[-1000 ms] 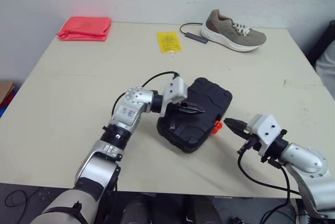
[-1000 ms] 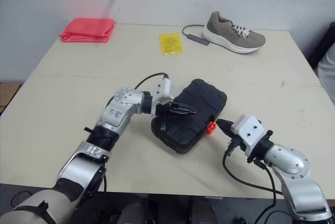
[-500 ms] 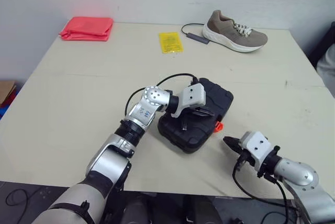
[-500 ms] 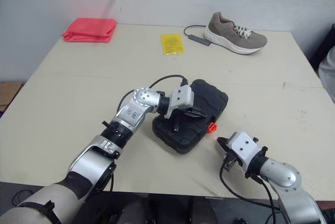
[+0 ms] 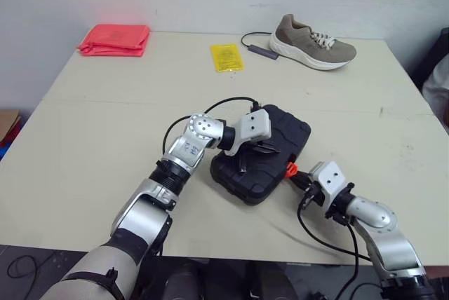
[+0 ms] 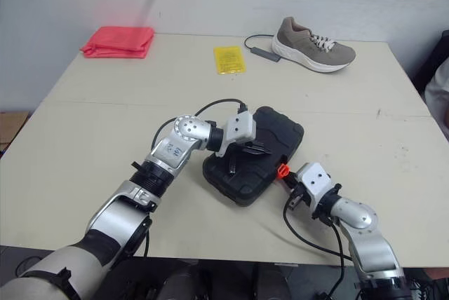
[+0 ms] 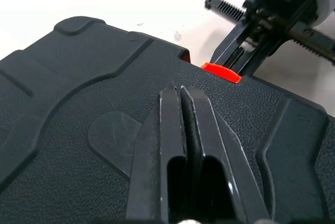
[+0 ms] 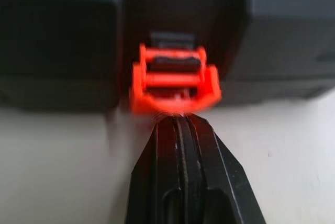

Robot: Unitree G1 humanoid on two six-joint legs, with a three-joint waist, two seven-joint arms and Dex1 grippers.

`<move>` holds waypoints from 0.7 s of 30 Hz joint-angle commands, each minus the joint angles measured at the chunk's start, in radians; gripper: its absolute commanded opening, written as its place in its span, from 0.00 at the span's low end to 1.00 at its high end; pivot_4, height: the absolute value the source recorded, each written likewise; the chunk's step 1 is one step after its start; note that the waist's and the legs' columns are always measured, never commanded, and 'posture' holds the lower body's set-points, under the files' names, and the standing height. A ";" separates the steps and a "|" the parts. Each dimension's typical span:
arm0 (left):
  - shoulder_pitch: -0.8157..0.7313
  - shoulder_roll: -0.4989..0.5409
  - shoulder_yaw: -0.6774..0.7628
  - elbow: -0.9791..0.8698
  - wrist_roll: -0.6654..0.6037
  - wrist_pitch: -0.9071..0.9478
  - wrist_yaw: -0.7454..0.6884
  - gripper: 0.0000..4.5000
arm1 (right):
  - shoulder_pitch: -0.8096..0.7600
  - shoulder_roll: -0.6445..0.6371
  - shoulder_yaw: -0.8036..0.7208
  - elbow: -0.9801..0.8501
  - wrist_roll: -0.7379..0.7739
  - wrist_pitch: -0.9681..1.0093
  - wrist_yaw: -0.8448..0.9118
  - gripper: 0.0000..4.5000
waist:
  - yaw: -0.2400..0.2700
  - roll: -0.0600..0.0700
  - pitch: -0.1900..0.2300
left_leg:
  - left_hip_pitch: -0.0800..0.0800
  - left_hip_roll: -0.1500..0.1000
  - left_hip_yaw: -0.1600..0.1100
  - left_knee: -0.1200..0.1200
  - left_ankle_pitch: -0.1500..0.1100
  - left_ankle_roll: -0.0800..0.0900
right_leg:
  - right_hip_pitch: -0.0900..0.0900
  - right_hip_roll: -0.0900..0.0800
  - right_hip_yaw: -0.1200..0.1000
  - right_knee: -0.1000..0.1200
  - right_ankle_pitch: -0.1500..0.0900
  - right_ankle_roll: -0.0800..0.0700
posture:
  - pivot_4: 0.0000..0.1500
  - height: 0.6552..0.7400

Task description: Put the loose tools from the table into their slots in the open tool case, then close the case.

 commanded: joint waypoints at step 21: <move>0.078 0.014 -0.085 0.189 0.094 -0.076 -0.019 0.01 | -0.119 -0.042 -0.047 -0.224 0.184 0.194 0.103 0.00 | -0.015 0.002 -0.002 | 0.001 0.000 -0.001 0.000 0.000 0.000 | 0.000 -0.002 -0.001 0.001 0.000 -0.001 | 1.00 1.00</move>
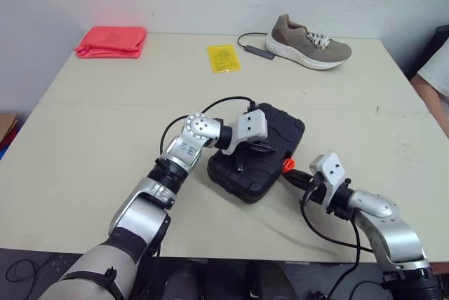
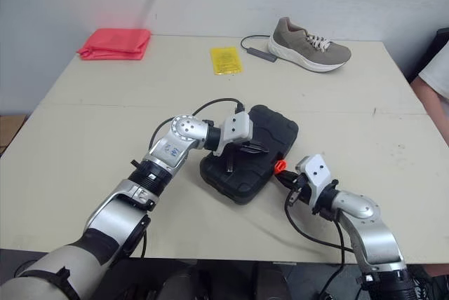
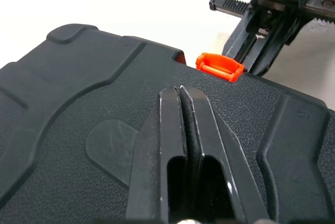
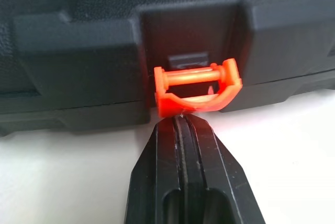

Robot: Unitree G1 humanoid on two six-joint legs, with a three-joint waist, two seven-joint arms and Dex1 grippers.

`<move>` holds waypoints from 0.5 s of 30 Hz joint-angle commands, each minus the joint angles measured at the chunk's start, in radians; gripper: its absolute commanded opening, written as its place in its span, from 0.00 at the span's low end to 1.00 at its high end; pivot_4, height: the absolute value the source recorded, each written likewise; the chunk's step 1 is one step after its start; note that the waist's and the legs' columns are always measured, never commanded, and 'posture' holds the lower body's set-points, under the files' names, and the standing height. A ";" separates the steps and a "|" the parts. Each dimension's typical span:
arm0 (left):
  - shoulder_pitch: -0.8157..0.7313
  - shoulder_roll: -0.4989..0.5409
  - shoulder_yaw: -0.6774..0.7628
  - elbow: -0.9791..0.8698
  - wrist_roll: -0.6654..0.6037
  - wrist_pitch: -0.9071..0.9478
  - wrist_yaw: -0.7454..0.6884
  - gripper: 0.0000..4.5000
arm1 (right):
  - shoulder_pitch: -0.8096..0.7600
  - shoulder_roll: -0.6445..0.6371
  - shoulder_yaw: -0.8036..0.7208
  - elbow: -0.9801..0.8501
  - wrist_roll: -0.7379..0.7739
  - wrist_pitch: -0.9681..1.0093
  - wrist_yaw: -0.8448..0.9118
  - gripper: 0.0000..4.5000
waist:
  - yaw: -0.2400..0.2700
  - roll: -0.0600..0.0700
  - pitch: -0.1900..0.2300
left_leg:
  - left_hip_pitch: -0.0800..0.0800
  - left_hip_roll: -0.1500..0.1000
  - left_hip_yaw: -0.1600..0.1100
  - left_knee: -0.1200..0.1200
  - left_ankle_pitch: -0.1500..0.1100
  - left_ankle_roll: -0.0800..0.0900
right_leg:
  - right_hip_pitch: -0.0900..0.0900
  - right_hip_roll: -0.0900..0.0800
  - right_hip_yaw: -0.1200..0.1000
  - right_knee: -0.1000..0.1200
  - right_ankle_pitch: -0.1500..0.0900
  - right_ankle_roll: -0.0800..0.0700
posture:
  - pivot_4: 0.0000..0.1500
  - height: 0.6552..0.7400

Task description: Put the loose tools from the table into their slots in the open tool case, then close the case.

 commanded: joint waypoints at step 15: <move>0.085 -0.006 0.041 0.146 -0.017 -0.136 0.017 0.01 | -0.106 -0.116 -0.094 -0.153 0.114 0.066 0.090 0.00 | -0.005 0.001 -0.013 | 0.014 0.001 -0.004 -0.007 -0.005 0.003 | 0.016 -0.005 0.000 -0.010 -0.001 -0.002 | 1.00 1.00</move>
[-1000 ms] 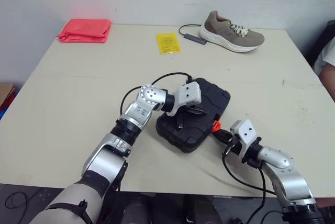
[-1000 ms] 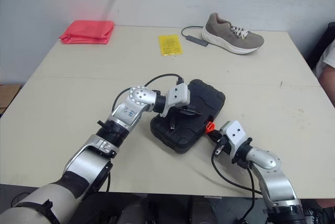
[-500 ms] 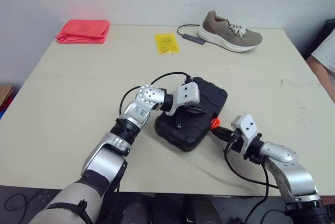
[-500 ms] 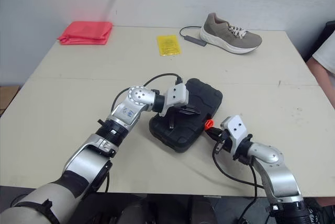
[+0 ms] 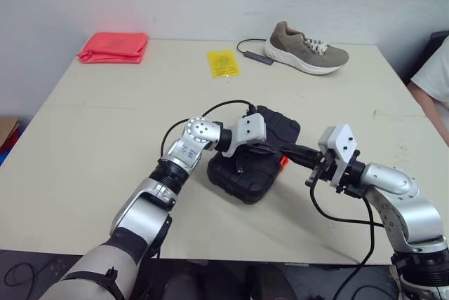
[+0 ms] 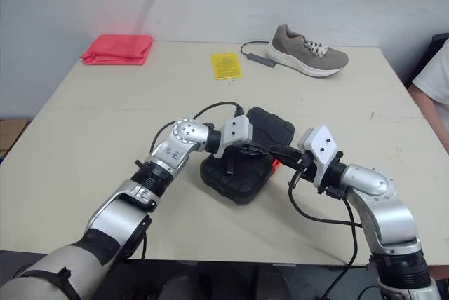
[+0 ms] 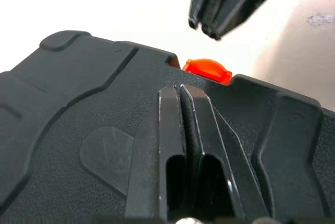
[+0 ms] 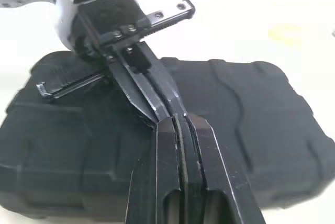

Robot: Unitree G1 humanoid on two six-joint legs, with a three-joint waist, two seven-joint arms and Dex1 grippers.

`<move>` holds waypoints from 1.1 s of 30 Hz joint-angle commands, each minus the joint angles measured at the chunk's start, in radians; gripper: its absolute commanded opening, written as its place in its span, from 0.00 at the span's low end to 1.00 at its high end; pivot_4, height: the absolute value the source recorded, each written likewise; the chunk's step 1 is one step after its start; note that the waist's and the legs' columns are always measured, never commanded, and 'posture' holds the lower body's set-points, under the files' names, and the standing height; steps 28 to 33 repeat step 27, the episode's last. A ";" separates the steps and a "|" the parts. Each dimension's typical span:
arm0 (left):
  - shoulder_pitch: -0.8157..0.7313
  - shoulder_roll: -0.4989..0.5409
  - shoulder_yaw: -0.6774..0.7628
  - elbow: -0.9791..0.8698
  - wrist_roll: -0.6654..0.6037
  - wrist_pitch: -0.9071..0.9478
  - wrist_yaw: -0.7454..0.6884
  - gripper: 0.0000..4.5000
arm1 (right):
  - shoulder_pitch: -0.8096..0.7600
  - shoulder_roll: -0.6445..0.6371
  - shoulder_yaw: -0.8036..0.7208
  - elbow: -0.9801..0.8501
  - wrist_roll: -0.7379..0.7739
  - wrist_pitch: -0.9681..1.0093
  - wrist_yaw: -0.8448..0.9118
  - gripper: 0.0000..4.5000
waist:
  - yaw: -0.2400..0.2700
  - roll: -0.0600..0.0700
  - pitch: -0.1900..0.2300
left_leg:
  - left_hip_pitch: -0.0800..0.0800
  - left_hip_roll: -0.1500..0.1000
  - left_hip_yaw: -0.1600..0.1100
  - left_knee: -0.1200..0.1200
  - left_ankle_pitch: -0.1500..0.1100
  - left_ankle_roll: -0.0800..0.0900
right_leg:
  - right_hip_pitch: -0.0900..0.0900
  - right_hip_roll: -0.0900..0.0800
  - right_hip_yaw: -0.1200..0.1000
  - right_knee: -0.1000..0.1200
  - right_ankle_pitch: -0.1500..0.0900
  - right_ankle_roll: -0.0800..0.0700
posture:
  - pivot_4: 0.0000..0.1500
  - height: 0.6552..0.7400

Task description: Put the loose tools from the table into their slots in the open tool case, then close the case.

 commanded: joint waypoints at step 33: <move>0.562 0.658 0.592 -0.367 -0.256 0.058 0.062 1.00 | 0.261 -0.334 -0.529 0.191 -0.027 -0.391 0.279 1.00 | 0.015 -0.001 0.018 | -0.016 -0.002 0.000 0.001 0.002 -0.002 | -0.015 -0.004 0.000 -0.001 0.002 0.004 | 1.00 1.00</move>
